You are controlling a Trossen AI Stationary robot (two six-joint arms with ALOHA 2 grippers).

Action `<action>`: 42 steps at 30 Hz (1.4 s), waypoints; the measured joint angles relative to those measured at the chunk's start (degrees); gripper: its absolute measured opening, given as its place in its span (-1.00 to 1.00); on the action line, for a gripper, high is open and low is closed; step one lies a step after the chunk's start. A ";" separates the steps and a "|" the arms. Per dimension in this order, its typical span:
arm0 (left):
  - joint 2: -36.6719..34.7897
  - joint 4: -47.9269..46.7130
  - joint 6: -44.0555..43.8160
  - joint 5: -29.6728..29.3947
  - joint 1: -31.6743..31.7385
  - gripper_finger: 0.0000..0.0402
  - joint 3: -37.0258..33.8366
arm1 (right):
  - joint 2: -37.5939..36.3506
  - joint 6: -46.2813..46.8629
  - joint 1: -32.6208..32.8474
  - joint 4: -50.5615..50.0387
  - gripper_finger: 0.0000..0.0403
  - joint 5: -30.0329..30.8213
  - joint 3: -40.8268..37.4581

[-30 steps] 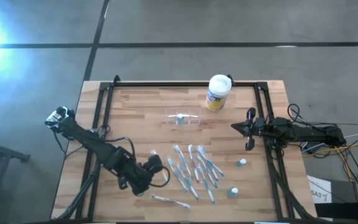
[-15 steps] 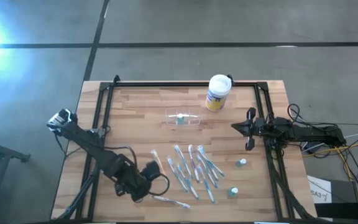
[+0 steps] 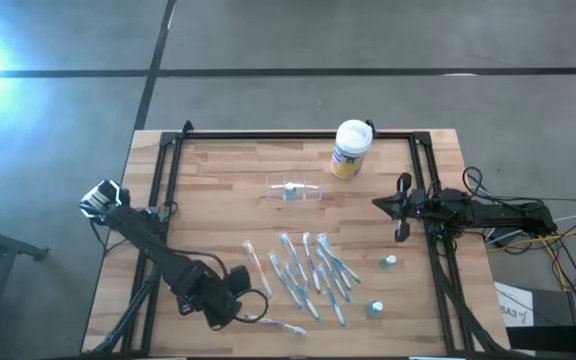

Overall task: Pick & Place toothbrushing station
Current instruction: Put the blue mouthwash bottle into the transparent toothbrush holder

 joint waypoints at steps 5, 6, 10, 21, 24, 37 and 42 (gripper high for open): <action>0.05 0.47 0.09 0.22 -0.37 0.25 -0.90 | 0.00 0.11 0.01 0.04 -0.96 0.02 0.00; 0.11 0.68 0.19 0.25 -0.39 0.24 -0.90 | 0.00 0.13 0.02 0.07 -0.96 0.02 0.00; 0.73 1.29 1.16 0.90 -0.40 0.25 -1.12 | 0.00 0.13 0.01 0.07 -0.96 0.02 0.00; 0.74 3.96 3.84 1.23 -0.27 0.24 -4.56 | 0.00 0.13 0.02 0.08 -0.96 0.04 0.01; 0.72 4.25 4.67 1.10 -0.26 0.24 -4.58 | 0.00 0.12 0.01 0.09 -0.96 0.04 0.00; 0.72 5.59 7.75 0.88 -0.15 0.06 -4.55 | 0.01 0.11 0.00 0.11 -0.96 0.04 0.00; 0.72 5.69 7.92 0.88 0.14 0.02 -4.55 | 0.00 0.10 0.02 0.09 -0.96 0.04 0.00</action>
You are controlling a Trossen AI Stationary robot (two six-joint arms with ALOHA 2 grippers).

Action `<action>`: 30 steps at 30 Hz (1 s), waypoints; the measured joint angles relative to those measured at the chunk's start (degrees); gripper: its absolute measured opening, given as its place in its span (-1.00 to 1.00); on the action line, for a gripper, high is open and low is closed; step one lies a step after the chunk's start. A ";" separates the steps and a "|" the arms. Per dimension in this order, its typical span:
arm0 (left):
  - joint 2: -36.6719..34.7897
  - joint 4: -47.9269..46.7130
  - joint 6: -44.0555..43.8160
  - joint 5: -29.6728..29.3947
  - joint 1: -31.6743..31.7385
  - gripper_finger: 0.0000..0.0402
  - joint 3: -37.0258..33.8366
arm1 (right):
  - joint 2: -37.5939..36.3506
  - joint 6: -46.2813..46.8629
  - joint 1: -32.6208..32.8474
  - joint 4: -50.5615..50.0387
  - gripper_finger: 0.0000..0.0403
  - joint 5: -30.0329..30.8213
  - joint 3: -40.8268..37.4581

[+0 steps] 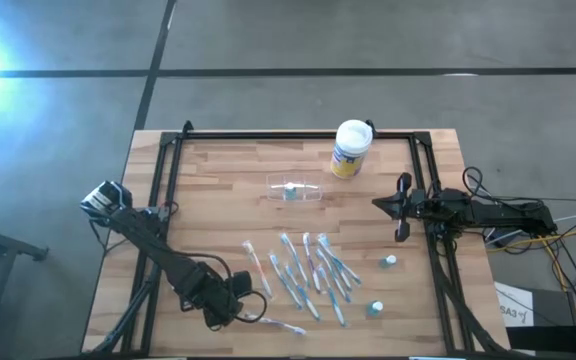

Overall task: Pick & Place toothbrushing station
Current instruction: Put the blue mouthwash bottle into the transparent toothbrush holder

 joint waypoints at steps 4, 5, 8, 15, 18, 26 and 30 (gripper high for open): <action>0.00 0.14 0.19 0.01 0.07 -0.02 0.00 | 0.00 -0.09 -0.02 0.01 -0.96 0.00 0.00; 0.00 0.20 0.25 0.02 0.06 -0.03 0.00 | 0.01 -0.09 0.00 0.01 -0.96 0.00 0.00; 0.00 0.37 0.37 0.29 0.07 -0.09 0.00 | 0.00 -0.12 0.00 0.01 -0.96 0.00 0.00; 0.00 0.79 0.37 0.38 0.13 -0.32 0.00 | 0.00 -0.05 0.00 0.01 -0.96 0.00 0.00; 0.00 0.98 0.07 0.45 0.12 -0.42 0.02 | 0.00 -0.05 -0.02 -0.01 -0.96 0.00 0.00; -0.04 1.37 -0.61 0.57 0.12 -0.49 0.02 | 0.00 0.04 -0.01 0.01 -0.96 0.00 0.00; -0.04 1.37 -0.70 0.57 0.12 -0.46 0.02 | 0.02 0.04 -0.02 -0.01 -0.96 0.00 0.00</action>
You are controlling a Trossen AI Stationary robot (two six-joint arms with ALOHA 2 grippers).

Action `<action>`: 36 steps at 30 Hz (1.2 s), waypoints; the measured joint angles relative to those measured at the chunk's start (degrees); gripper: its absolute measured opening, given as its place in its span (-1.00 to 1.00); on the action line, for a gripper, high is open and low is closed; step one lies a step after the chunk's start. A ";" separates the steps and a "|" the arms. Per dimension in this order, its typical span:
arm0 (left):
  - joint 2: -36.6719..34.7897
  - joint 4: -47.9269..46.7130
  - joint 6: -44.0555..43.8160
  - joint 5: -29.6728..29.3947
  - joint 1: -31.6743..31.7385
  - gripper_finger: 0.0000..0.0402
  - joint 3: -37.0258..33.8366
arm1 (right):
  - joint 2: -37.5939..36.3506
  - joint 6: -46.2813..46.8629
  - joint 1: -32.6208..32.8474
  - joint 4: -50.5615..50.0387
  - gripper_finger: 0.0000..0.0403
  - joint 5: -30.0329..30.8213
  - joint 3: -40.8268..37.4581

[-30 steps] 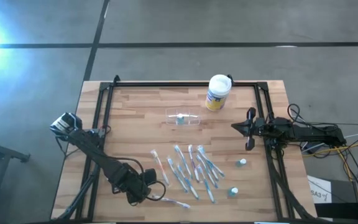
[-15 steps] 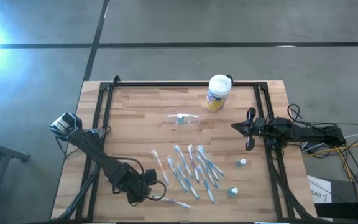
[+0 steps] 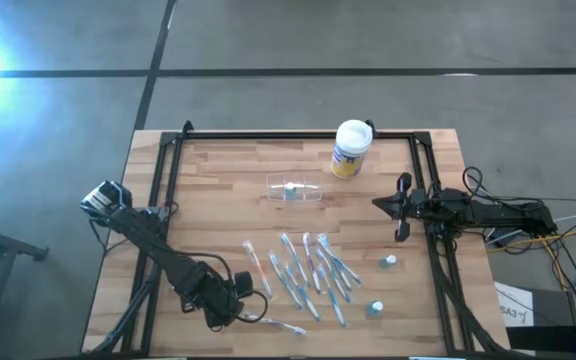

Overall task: Pick & Place toothbrushing station
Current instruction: Put the blue mouthwash bottle into the transparent toothbrush holder

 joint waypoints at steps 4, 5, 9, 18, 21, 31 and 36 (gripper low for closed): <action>0.00 0.00 -0.04 0.00 0.00 -0.51 0.00 | 0.00 -0.15 0.01 0.00 -0.96 0.00 0.00; 0.00 0.00 -0.02 0.00 0.00 -0.51 0.00 | -0.02 -0.16 0.01 0.00 -0.96 0.00 0.00; 0.00 -0.02 -0.03 0.00 0.00 -0.51 0.02 | -0.02 -0.11 0.02 0.00 -0.96 0.00 0.00; -0.93 -0.24 -1.10 0.00 0.01 -0.51 0.02 | 0.00 0.00 0.01 -0.02 -0.96 0.00 0.00; -2.01 -1.16 -1.44 -0.01 0.26 -0.51 0.02 | -0.02 -0.17 0.01 -0.02 -0.96 0.00 0.00; -6.31 -2.87 -5.45 -0.31 2.17 -0.51 0.00 | -0.01 -0.17 0.00 -0.02 -0.96 0.00 0.00; -10.69 -4.60 -9.53 -0.76 3.67 -0.51 0.00 | -0.02 -0.11 0.00 -0.02 -0.96 0.00 0.00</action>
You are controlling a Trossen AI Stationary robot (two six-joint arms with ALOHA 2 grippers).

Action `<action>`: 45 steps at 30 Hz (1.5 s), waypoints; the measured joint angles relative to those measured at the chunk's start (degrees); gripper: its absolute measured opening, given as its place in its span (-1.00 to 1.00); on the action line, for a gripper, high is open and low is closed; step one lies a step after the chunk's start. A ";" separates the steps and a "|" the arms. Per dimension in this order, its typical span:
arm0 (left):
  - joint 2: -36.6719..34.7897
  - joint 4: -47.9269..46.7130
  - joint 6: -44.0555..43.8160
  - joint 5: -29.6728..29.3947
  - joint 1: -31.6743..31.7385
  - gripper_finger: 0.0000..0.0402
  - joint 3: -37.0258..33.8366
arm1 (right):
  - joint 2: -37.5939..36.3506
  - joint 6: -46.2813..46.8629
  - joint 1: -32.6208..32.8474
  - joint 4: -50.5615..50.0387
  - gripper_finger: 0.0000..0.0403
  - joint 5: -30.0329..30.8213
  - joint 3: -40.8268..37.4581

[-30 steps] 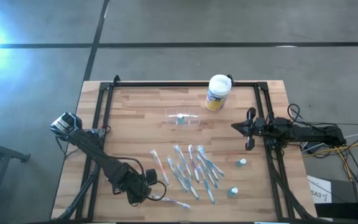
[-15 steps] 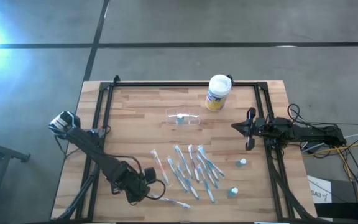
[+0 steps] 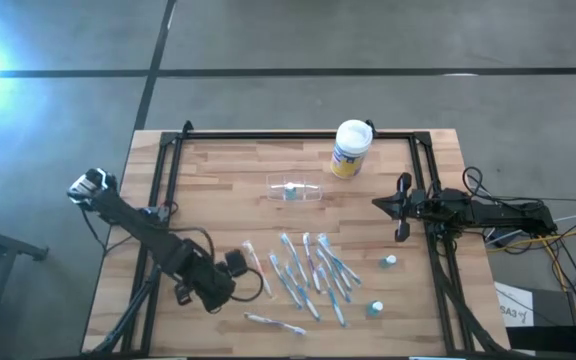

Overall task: Pick & Place toothbrushing station
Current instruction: Put the blue mouthwash bottle into the transparent toothbrush holder

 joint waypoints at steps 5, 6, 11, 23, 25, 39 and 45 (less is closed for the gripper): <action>-5.02 0.04 -4.65 -1.33 1.07 -0.51 -0.02 | 0.01 -0.06 0.00 0.00 -0.96 0.00 0.00; -6.02 0.04 -5.70 -2.43 1.24 -0.51 -0.04 | 0.00 -0.07 0.02 0.00 -0.96 0.00 0.00; -11.66 0.04 -9.90 -7.39 2.92 -0.51 -0.05 | 0.00 -0.27 0.00 0.00 -0.96 0.00 0.00; -25.88 0.01 -15.29 -8.70 9.99 -0.51 -0.09 | 0.02 0.89 0.02 0.00 -0.96 0.00 0.02; -27.84 0.05 -15.58 -8.96 11.05 -0.51 -0.09 | 0.01 0.27 0.00 0.00 -0.96 0.00 0.00; -32.13 0.25 -18.32 -15.01 13.31 -0.51 -0.11 | 0.00 0.11 0.02 0.01 -0.96 0.00 0.00; -32.06 0.28 -20.77 -18.01 13.98 -0.51 -0.11 | 0.00 0.11 0.00 0.02 -0.96 0.00 0.00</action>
